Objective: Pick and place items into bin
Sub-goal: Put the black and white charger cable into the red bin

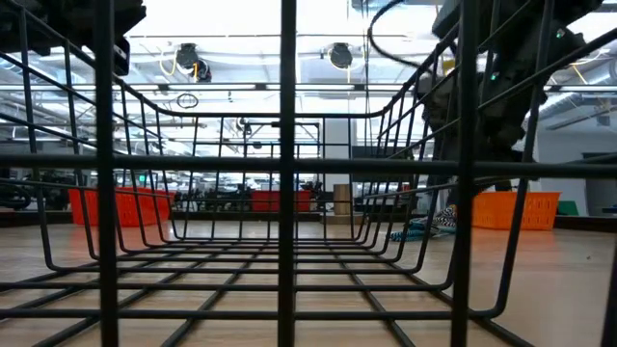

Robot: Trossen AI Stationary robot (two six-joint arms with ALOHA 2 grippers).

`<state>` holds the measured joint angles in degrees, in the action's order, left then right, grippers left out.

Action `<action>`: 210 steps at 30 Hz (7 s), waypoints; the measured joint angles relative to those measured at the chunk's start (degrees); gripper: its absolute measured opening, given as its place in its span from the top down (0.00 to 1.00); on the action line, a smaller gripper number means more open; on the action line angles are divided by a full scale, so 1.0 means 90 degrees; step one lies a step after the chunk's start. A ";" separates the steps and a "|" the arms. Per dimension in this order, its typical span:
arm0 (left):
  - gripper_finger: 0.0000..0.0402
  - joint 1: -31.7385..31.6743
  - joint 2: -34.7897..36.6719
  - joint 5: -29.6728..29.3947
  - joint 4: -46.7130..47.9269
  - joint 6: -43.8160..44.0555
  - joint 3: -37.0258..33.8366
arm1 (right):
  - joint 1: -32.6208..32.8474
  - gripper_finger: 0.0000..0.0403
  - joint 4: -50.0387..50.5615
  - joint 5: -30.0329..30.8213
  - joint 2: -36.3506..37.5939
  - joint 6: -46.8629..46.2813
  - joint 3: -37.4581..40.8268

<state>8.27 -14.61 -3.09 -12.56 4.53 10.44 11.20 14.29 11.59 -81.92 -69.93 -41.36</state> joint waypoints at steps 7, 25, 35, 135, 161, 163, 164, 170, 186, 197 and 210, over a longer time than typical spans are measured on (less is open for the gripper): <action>0.90 0.0000 0.0000 0.0000 0.0050 0.0015 0.0000 | 0.0002 0.59 -0.0157 -0.0145 -0.0515 0.0010 0.0007; 0.90 0.0000 0.0000 0.0000 0.0093 0.0049 0.0000 | -0.0200 0.59 -0.0716 -0.0136 -0.0664 0.0409 0.0004; 0.90 0.0000 0.0000 0.0000 0.0107 0.0048 0.0000 | -0.0327 0.83 -0.0753 -0.0116 -0.0664 0.0899 0.0004; 0.67 -0.0906 -0.6567 -0.1112 -0.4184 0.2908 0.1841 | -0.0716 1.00 -0.6380 -0.0102 -0.0659 0.5657 -0.0051; 0.97 -0.1209 -0.6492 -0.0430 -0.4176 0.2379 0.1841 | -0.0665 0.92 -0.6457 -0.0140 -0.0659 0.5766 -0.0051; 0.97 -0.1209 -0.6492 -0.0335 -0.4124 0.2358 0.1841 | -0.0617 0.87 -0.6581 -0.0148 -0.0659 0.5840 -0.0051; 0.97 -0.1209 -0.6470 -0.0277 -0.4072 0.2363 0.1841 | -0.0593 0.85 -0.6644 -0.0150 -0.0659 0.5851 -0.0051; 0.97 -0.1209 -0.6012 -0.0411 -0.3013 0.2256 0.1838 | -0.0469 0.70 -0.6850 -0.0156 -0.0608 0.5917 -0.0051; 0.98 -0.1209 -0.2796 -0.1886 0.1875 0.2582 0.1838 | -0.0497 0.61 -0.7516 -0.0155 -0.0605 0.6234 -0.0051; 0.98 -0.1209 -0.1517 -0.3199 0.3479 0.2560 0.1838 | -0.0608 0.62 -0.7755 -0.0155 -0.0605 0.6259 -0.0051; 0.97 -0.1209 -0.1080 -0.4898 0.5230 0.3063 0.1838 | -0.0605 0.63 -0.7753 -0.0156 -0.0605 0.6345 -0.0051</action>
<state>-2.61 -24.33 -47.18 34.50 32.10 26.98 5.76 -55.49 10.19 -87.37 -12.83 -41.82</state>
